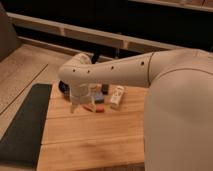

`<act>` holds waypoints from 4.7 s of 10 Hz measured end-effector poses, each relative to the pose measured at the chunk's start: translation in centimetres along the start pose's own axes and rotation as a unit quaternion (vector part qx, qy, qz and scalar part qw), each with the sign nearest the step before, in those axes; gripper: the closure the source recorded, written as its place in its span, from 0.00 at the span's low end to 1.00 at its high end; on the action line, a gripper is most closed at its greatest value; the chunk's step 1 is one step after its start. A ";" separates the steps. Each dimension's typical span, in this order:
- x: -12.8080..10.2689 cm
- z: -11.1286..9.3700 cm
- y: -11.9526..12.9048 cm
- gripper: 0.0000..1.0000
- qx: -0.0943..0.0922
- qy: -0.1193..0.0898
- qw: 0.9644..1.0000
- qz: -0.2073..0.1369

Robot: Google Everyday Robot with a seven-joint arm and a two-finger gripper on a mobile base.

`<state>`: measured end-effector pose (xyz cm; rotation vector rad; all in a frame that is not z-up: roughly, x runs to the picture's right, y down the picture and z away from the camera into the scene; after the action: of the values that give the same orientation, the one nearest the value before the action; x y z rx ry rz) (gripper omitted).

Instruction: Drag the pepper across the table

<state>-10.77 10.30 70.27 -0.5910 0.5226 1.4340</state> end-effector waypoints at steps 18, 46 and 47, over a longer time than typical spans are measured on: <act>-1.1 -0.4 -0.8 0.35 0.006 -0.020 1.000 -0.001; -10.8 10.0 -9.5 0.35 -0.020 -0.058 0.998 -0.034; -11.3 10.6 -9.0 0.35 -0.025 -0.057 0.997 -0.046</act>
<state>-2.82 8.44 86.19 -0.5628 0.3656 1.3871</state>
